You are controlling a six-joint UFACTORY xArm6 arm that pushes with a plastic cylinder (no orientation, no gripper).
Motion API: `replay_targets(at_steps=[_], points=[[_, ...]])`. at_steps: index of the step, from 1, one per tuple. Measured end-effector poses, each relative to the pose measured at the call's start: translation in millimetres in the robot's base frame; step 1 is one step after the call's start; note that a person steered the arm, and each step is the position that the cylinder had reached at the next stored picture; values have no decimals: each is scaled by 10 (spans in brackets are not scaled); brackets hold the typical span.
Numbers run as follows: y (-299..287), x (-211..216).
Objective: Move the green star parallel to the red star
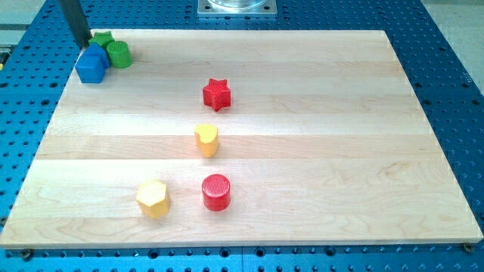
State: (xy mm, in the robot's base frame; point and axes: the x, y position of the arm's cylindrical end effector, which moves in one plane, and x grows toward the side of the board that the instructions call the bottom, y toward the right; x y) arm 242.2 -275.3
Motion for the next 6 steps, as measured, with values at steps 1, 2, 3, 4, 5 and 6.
replay_targets(at_steps=[1,2,3,4,5,6], points=[[775,288],[1283,414],[1363,312],[1795,264],[1813,201],[1094,-14]])
